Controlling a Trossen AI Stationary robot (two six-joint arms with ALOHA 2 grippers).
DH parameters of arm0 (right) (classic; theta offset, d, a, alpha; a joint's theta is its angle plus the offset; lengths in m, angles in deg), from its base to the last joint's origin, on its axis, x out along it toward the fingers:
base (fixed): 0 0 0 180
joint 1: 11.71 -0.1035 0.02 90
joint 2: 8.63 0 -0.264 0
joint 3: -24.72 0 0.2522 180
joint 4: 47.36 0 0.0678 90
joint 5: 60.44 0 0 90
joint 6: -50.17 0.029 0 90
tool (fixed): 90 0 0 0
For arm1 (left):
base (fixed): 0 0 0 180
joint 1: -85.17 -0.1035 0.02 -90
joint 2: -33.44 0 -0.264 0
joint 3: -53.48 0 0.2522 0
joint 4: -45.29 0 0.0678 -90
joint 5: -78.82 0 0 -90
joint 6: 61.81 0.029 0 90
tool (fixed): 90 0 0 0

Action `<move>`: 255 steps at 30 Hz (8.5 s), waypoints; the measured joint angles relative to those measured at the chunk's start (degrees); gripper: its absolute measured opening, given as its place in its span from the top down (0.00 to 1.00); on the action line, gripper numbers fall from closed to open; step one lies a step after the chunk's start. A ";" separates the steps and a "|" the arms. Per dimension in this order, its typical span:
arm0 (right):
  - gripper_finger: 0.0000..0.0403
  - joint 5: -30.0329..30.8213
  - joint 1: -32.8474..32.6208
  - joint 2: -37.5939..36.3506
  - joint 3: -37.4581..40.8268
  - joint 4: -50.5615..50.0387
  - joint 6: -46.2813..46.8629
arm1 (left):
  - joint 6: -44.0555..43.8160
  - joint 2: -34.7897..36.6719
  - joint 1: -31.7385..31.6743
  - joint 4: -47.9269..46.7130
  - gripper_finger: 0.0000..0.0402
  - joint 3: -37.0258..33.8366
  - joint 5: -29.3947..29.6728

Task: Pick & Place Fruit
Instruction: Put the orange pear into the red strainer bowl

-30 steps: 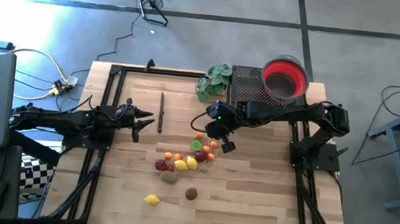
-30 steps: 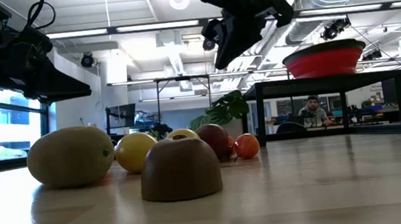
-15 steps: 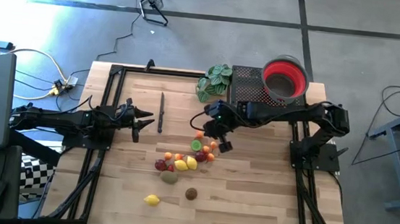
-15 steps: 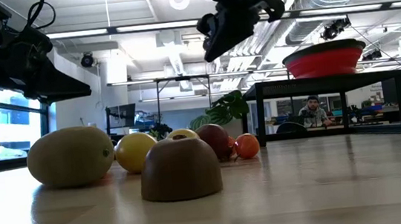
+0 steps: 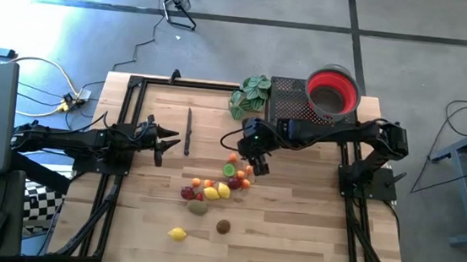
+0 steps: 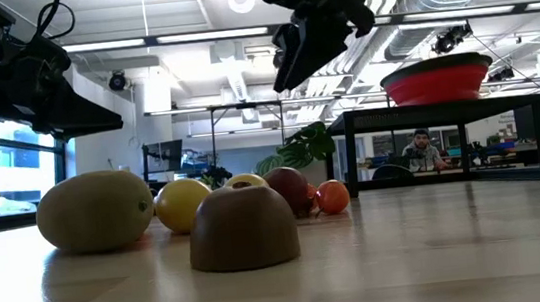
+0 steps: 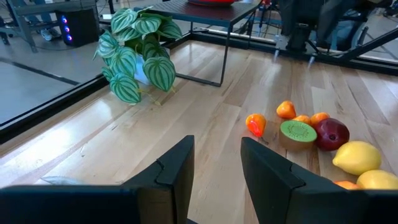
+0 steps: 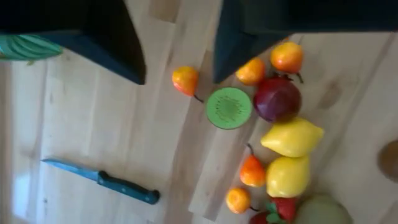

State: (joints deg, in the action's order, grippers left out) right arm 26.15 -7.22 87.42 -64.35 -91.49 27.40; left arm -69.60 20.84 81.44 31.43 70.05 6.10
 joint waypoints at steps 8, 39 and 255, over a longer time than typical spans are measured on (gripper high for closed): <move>0.30 -0.36 0.03 0.00 0.38 0.43 0.66 | 0.00 0.00 0.00 -0.02 0.68 0.00 0.00; 0.34 -5.29 -1.34 9.38 7.07 3.46 6.20 | 0.00 -0.03 0.00 -0.95 0.68 0.09 0.09; 0.49 35.54 36.92 -25.93 7.02 -20.29 25.03 | 0.02 -0.02 -0.02 -0.47 0.68 -0.02 0.62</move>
State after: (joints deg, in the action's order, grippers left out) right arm 61.68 29.70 61.48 -57.33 -111.78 52.43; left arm -69.58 20.81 81.42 30.96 70.03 6.72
